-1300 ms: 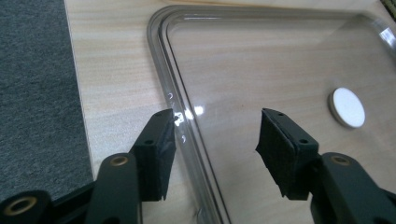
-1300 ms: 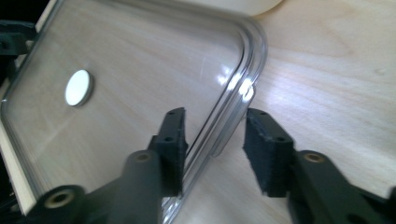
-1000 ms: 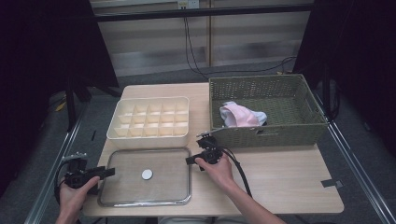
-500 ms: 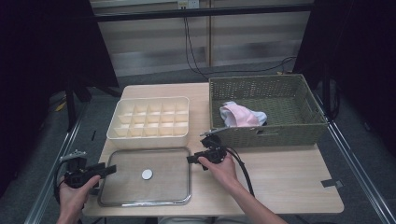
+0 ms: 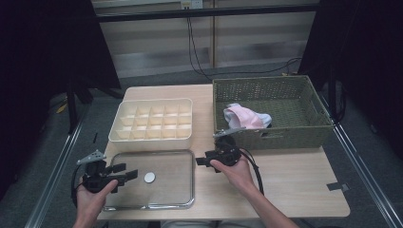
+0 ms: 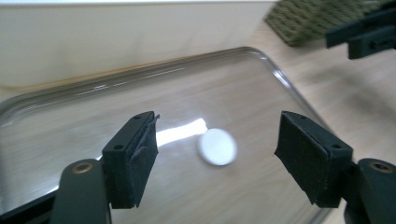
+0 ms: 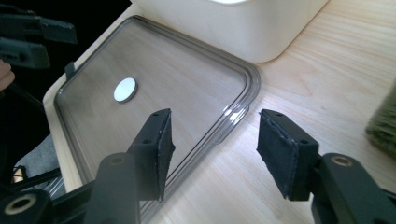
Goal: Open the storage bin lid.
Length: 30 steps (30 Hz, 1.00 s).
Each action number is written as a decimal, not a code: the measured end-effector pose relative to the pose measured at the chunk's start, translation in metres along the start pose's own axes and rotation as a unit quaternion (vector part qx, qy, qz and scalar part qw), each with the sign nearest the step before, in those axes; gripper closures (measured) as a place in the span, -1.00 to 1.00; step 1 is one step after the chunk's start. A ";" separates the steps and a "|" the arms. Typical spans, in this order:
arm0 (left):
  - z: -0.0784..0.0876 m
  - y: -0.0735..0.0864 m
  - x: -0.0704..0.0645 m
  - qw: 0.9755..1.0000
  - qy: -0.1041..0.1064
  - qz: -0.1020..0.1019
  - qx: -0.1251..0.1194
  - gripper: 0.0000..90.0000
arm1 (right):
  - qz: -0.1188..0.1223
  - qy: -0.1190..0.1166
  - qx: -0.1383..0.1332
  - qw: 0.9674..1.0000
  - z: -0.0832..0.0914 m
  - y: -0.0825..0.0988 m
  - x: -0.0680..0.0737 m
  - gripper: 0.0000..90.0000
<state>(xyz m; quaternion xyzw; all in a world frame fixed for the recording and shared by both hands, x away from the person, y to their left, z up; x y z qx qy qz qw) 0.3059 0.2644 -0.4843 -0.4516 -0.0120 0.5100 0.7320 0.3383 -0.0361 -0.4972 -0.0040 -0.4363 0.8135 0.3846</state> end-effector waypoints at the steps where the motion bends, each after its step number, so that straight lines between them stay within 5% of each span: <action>1: 0.000 0.000 0.000 1.000 0.000 0.000 0.000 -0.35 | 0.000 0.000 0.000 1.000 0.000 0.000 0.000 0.00; 7: -0.021 0.002 -0.030 0.999 0.026 -0.016 0.025 -0.40 | -0.002 -0.003 -0.019 1.000 0.021 0.001 -0.007 -0.03; 12: -0.028 0.001 -0.042 0.999 0.047 -0.017 0.018 -0.45 | 0.004 -0.001 -0.033 0.999 0.035 -0.001 -0.011 -0.03; 14: -0.030 0.000 -0.047 0.999 0.043 -0.015 -0.007 -0.46 | 0.005 0.001 -0.038 0.999 0.042 -0.002 -0.014 -0.05; 19: -0.034 0.003 -0.058 0.999 0.042 -0.022 -0.012 -0.45 | 0.006 0.011 -0.049 0.999 0.057 -0.002 -0.021 -0.06; 23: -0.037 0.011 -0.071 0.997 0.049 -0.053 0.001 -0.44 | 0.011 0.012 -0.061 0.998 0.073 -0.004 -0.021 -0.06; 30: -0.039 0.031 -0.078 0.995 0.058 -0.072 0.022 -0.40 | 0.017 0.025 -0.087 0.996 0.099 -0.012 -0.029 -0.05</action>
Point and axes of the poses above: each handheld gripper's, and its own axes: z roughly backward along the jaws, y roughly out of its underside, x roughly to its left, the point moved 7 cm from there along -z, roughly forward along the jaws, and after that the axes turned 9 degrees about z, right-handed, at the moved point
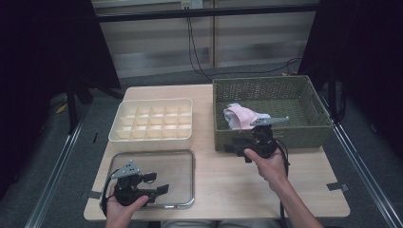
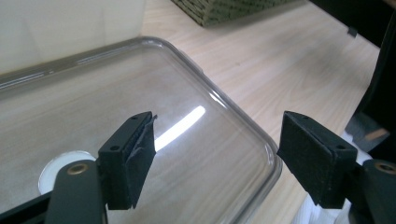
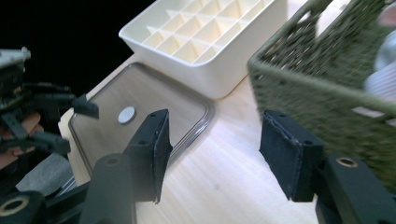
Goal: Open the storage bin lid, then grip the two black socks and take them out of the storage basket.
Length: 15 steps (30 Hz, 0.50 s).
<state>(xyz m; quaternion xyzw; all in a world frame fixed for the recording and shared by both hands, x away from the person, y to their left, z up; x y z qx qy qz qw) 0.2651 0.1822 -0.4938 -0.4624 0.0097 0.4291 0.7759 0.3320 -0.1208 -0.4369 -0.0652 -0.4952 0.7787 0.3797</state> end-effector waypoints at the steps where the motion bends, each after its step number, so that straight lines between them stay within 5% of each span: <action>1: 0.001 0.001 -0.001 1.000 0.002 0.001 -0.003 -0.40 | -0.001 0.002 -0.004 1.000 0.004 -0.002 -0.002 -0.05; 15: 0.001 0.010 -0.017 1.000 0.022 -0.010 -0.003 -0.39 | -0.003 0.057 -0.007 0.998 0.042 -0.029 -0.054 -0.15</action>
Point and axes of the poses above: each handheld gripper's, and its own axes: z roughly backward along the jaws, y roughly out of its underside, x roughly to its left, the point moved 7 cm from there along -z, roughly forward along the jaws, and after that the axes turned 9 degrees about z, right-handed, at the moved point
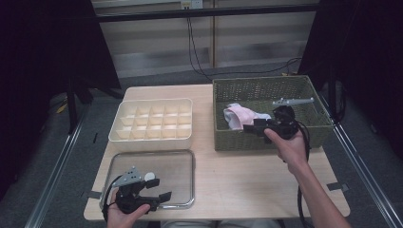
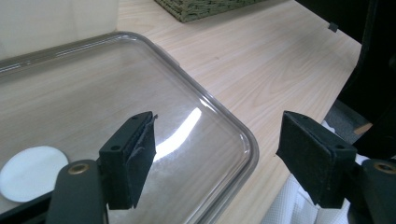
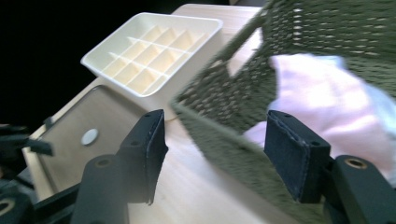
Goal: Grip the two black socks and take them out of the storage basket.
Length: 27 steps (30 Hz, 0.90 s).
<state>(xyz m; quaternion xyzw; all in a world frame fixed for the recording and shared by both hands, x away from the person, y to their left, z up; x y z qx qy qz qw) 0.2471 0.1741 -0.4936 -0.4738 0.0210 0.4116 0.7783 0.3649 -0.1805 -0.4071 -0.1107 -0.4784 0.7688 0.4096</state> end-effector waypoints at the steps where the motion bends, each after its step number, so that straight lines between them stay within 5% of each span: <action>1: -0.001 0.000 -0.001 1.000 0.000 0.000 0.000 -0.39 | -0.003 0.004 0.002 1.000 0.000 -0.002 -0.006 -0.15; 15: 0.001 -0.001 0.006 1.000 0.003 0.001 -0.006 -0.39 | -0.026 0.031 0.076 0.996 -0.033 -0.007 -0.063 -0.26; 27: 0.003 -0.003 0.008 1.000 0.000 0.000 -0.009 -0.40 | -0.030 0.045 0.136 0.989 -0.070 -0.014 -0.089 -0.37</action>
Point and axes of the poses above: each handheld gripper's, and its own axes: z roughly backward along the jaws, y roughly out of its underside, x roughly to its left, the point moved 7 cm from there along -z, roughly forward along the jaws, and after that the axes turned 9 degrees about z, right-handed, at the moved point
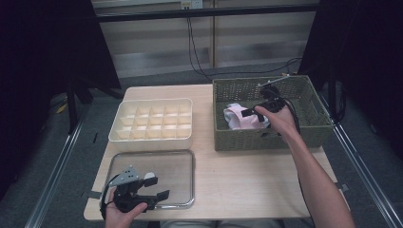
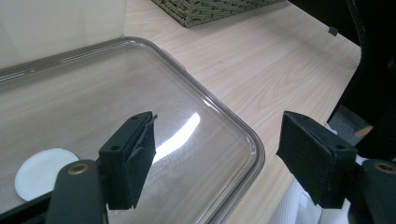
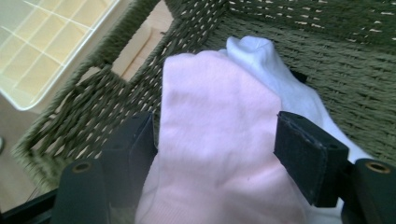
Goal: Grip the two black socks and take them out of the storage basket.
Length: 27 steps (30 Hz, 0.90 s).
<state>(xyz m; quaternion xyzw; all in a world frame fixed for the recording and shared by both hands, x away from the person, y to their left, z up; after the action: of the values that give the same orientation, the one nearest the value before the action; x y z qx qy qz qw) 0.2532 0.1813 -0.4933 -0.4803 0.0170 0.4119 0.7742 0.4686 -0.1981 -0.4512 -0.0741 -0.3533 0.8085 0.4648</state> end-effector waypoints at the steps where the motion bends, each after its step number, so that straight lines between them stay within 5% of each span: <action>1: 0.000 0.000 0.000 1.000 0.000 0.000 0.000 -0.40 | -0.002 0.002 0.003 1.000 -0.002 -0.002 0.000 -0.37; 12: 0.003 -0.001 0.005 1.000 0.001 0.003 -0.004 -0.40 | -0.016 0.007 0.066 0.998 -0.030 -0.008 -0.013 -0.36; 17: 0.004 -0.001 0.005 1.000 0.001 0.004 -0.003 -0.40 | -0.015 0.001 0.092 0.996 -0.035 -0.007 -0.012 0.26; 18: 0.004 -0.001 0.005 1.000 0.001 0.004 -0.003 -0.40 | -0.015 0.001 0.092 0.996 -0.035 -0.007 -0.012 0.26; 19: 0.003 -0.001 0.006 1.000 0.000 0.003 -0.003 -0.40 | -0.008 -0.006 0.097 0.995 -0.036 -0.008 -0.009 0.61; 21: 0.003 -0.001 0.006 1.000 -0.001 0.004 -0.003 -0.40 | -0.002 -0.003 0.090 0.996 -0.037 -0.012 -0.006 0.88; 27: 0.003 -0.002 0.006 1.000 -0.001 0.005 -0.002 -0.40 | 0.017 -0.013 0.059 0.998 -0.038 -0.030 0.009 0.96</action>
<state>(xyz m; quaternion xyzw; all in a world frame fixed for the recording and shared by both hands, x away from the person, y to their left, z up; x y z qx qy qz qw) 0.2572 0.1873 -0.4931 -0.4818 0.0177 0.4158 0.7712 0.5019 -0.1622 -0.4585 -0.0418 -0.3100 0.8365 0.4499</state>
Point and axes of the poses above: each handheld gripper's, and its own axes: z roughly backward along the jaws, y roughly out of its underside, x roughly to its left, the point moved 7 cm from there along -z, roughly forward along the jaws, and after that the axes turned 9 degrees about z, right-handed, at the moved point
